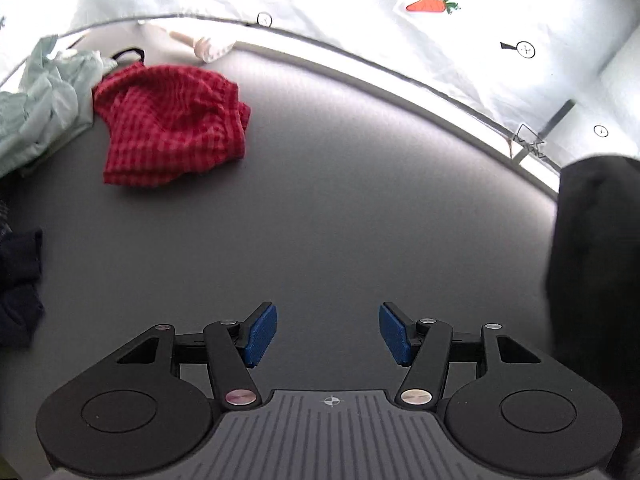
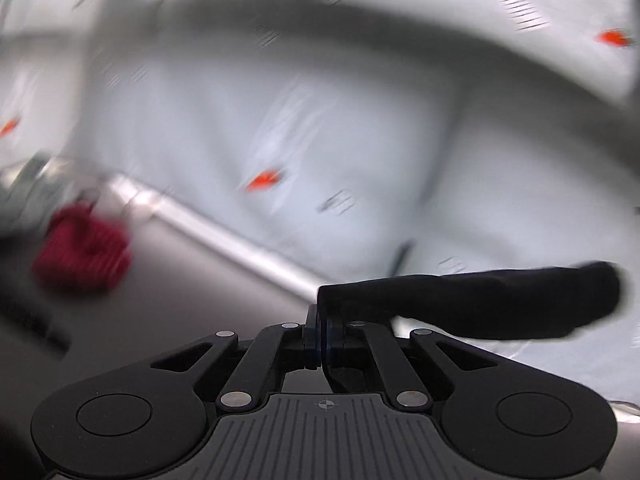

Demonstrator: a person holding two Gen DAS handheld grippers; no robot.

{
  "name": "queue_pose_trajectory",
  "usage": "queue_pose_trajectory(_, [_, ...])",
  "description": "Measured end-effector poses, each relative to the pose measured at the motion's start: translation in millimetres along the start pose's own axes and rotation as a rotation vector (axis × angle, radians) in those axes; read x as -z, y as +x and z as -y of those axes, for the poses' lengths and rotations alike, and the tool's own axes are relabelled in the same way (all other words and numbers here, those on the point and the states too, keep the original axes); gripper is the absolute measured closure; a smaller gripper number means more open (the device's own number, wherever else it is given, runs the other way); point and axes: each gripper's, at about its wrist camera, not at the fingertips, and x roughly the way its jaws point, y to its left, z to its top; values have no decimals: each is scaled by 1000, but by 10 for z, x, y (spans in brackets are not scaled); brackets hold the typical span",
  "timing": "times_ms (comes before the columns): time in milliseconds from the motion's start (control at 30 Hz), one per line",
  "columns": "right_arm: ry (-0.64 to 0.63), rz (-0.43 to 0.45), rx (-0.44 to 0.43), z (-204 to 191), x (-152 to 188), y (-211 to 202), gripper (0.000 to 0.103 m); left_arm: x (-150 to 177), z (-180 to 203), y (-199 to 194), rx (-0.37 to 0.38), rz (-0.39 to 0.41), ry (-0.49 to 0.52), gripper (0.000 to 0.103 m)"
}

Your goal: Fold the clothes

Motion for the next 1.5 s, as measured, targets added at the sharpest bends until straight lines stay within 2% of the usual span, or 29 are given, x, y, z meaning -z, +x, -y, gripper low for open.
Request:
queue_pose_trajectory(33, [-25,-57,-76,-256,159,118,95,16,-14,42,-7,-9,5,41])
queue_pose_trajectory(67, [-50,-104,-117,-427,275,189,95,36,-33,92,-17,-22,14,41])
queue_pose_trajectory(167, [-135,-236,-176,-854,687,187,93,78,-71,205,-33,-52,35,41])
queue_pose_trajectory(200, [-103,-253,-186,-892,769,129,93,89,-65,225,-32,-54,49,41])
queue_pose_trajectory(267, [15,-243,-202,-781,764,-32,87,129,32,230,-23,-30,125,40])
queue_pose_trajectory(333, [230,-209,-193,-333,786,-416,55,183,220,215,-8,8,220,35])
queue_pose_trajectory(367, [310,-190,-179,-169,777,-505,52,209,330,194,14,20,264,35])
queue_pose_trajectory(467, [695,-134,-63,482,924,-679,49,290,645,172,92,28,369,35])
queue_pose_trajectory(533, [995,-131,23,943,1193,-670,42,366,926,222,95,25,427,35])
queue_pose_trajectory(567, [1083,-150,16,1065,1316,-609,41,425,1084,287,87,21,459,35])
queue_pose_trajectory(633, [1230,-194,-15,1264,1546,-476,41,528,1294,409,123,-7,501,35])
queue_pose_trajectory(733, [1341,-195,-83,1319,1728,-307,40,696,1487,570,197,-47,545,35])
queue_pose_trajectory(867, [1507,-215,-70,1271,1942,-57,39,980,1621,829,140,-77,633,35])
queue_pose_trajectory(900, [1532,-229,-67,1220,1986,57,41,1005,1598,866,140,-87,620,35])
queue_pose_trajectory(933, [1547,-235,-70,1191,2003,169,53,1008,1568,887,143,-98,599,35])
queue_pose_trajectory(1000, [1501,-242,-81,1163,1888,311,95,968,1424,911,158,-123,536,35])
queue_pose_trajectory(1100, [1345,-171,-95,1005,1549,272,96,799,1045,782,176,-120,376,35])
queue_pose_trajectory(1167, [1206,-119,-129,833,1253,232,96,559,594,556,172,-84,212,35])
queue_pose_trajectory(1267, [905,-96,-199,349,715,307,97,202,-88,196,155,-11,14,35])
queue_pose_trajectory(1333, [680,-80,-291,-173,319,426,97,-1,-528,-61,121,48,-80,35])
queue_pose_trajectory(1400, [562,-113,-405,-627,72,595,96,-100,-811,-254,80,106,-126,35])
queue_pose_trajectory(1433, [515,-156,-474,-885,-17,719,90,-157,-999,-379,52,146,-156,33])
queue_pose_trajectory(1500, [449,-233,-523,-1221,-61,762,84,-206,-1224,-502,-7,183,-190,33])
